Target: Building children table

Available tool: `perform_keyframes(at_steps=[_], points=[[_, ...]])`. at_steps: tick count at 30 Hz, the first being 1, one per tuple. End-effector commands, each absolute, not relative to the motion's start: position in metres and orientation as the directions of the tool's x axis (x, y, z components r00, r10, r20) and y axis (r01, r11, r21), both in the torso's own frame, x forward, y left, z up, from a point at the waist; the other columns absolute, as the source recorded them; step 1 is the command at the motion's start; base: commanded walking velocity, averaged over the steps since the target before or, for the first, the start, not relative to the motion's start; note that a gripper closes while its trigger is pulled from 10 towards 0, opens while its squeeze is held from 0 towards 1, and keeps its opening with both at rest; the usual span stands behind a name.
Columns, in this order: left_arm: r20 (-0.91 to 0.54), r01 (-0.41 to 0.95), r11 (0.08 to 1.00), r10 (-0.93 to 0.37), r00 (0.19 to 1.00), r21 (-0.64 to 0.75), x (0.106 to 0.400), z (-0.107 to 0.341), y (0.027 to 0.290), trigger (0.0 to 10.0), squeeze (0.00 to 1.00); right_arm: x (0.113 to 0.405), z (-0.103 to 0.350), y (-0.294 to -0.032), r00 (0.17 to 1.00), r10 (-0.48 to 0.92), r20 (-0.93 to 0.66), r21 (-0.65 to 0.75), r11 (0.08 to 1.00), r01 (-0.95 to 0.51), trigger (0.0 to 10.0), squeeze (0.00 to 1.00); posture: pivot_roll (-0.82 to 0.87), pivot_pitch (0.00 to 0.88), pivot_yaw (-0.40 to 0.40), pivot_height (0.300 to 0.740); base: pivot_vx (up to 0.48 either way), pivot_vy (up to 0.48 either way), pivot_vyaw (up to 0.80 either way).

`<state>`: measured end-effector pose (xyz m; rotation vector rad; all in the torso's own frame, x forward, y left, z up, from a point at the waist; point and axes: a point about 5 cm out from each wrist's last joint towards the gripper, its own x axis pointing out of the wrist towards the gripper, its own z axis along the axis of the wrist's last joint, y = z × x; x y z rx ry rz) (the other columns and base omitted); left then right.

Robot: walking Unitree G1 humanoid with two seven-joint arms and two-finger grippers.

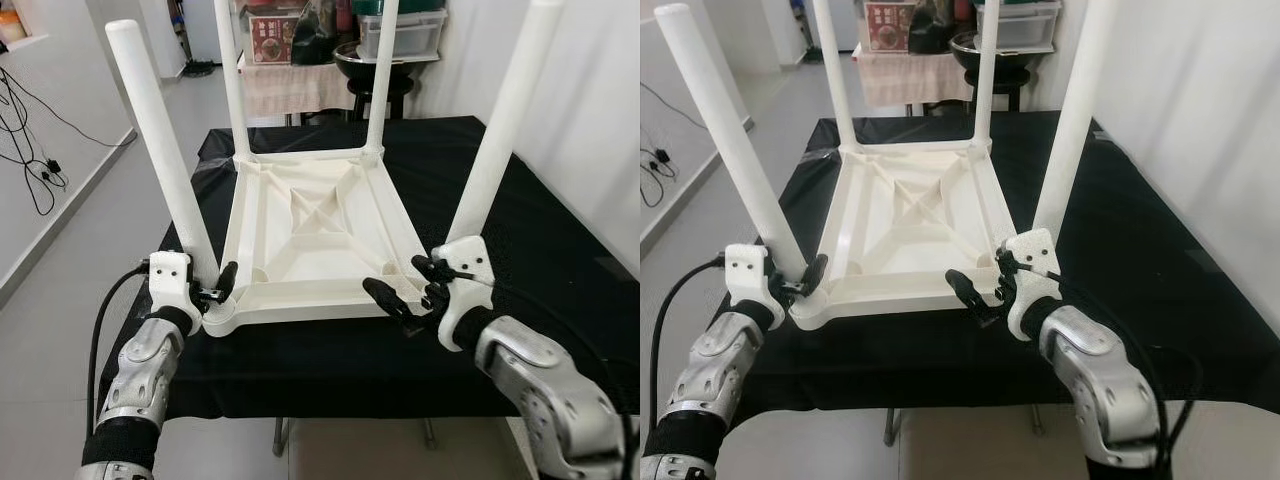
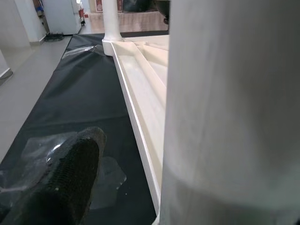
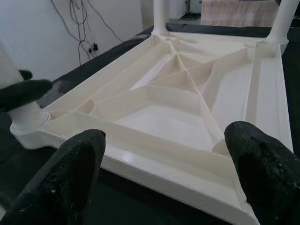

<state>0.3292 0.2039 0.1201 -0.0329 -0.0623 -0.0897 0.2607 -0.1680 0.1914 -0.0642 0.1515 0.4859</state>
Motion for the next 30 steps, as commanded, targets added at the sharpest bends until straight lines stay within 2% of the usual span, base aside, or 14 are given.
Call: perform_keyframes(at_steps=[1, 5, 7, 9, 14, 16, 20, 24, 30], points=[[0.024, 0.034, 0.999, -0.034, 0.999, -0.010, 0.325, 0.109, 0.218, 10.0, 0.00, 0.251, 0.195, -0.181, 0.877, 0.447, -0.176, -0.027, 0.889, -0.458, 10.0, 0.00, -0.15, 0.027, 0.026, 0.740, 0.000, 0.000, 0.00], [0.022, 0.028, 0.999, -0.028, 0.999, -0.016, 0.325, 0.105, 0.220, 10.0, 0.00, 0.243, 0.199, -0.198, 0.894, 0.395, -0.209, -0.046, 0.910, -0.413, 10.0, 0.00, -0.17, 0.028, 0.034, 0.740, 0.000, 0.000, 0.00], [0.022, 0.028, 0.999, -0.028, 0.999, -0.016, 0.325, 0.105, 0.220, 10.0, 0.00, 0.243, 0.199, -0.198, 0.894, 0.395, -0.209, -0.046, 0.910, -0.413, 10.0, 0.00, -0.17, 0.028, 0.034, 0.740, 0.000, 0.000, 0.00], [0.023, 0.028, 0.999, -0.028, 0.999, -0.018, 0.326, 0.104, 0.220, 10.0, 0.00, 0.247, 0.203, -0.213, 0.926, 0.307, -0.219, -0.063, 0.943, -0.327, 10.0, 0.00, -0.17, 0.024, 0.036, 0.740, 0.000, 0.000, 0.00], [0.031, 0.032, 0.999, -0.032, 0.999, -0.015, 0.328, 0.104, 0.218, 10.0, 0.00, 0.257, 0.211, -0.227, 0.961, 0.194, -0.195, -0.060, 0.976, -0.209, 10.0, 0.00, -0.16, 0.021, 0.035, 0.740, 0.000, 0.000, 0.00], [0.040, 0.030, 0.999, -0.030, 0.999, -0.011, 0.328, 0.104, 0.218, 10.0, 0.00, 0.270, 0.227, -0.239, 0.986, 0.106, -0.126, -0.012, 0.994, -0.108, 10.0, 0.00, -0.16, 0.019, 0.028, 0.740, 0.000, 0.000, 0.00], [0.042, 0.022, 1.000, -0.021, 0.999, -0.011, 0.327, 0.103, 0.219, 10.0, 0.00, 0.275, 0.238, -0.239, 0.991, 0.110, -0.070, 0.032, 0.994, -0.108, 10.0, 0.00, -0.16, 0.017, 0.027, 0.740, 0.000, 0.000, 0.00], [0.041, -0.010, 1.000, 0.010, 0.999, -0.014, 0.322, 0.097, 0.225, 10.0, 0.00, 0.290, 0.271, -0.220, 0.971, 0.226, 0.083, 0.124, 0.964, -0.235, 10.0, 0.00, -0.15, 0.013, 0.023, 0.740, 0.000, 0.000, 0.00], [0.040, -0.034, 0.999, 0.034, 0.999, -0.015, 0.318, 0.093, 0.230, 10.0, 0.00, 0.307, 0.293, -0.212, 0.954, 0.248, 0.167, 0.141, 0.952, -0.272, 10.0, 0.00, -0.14, 0.009, 0.020, 0.740, 0.000, 0.000, 0.00]])
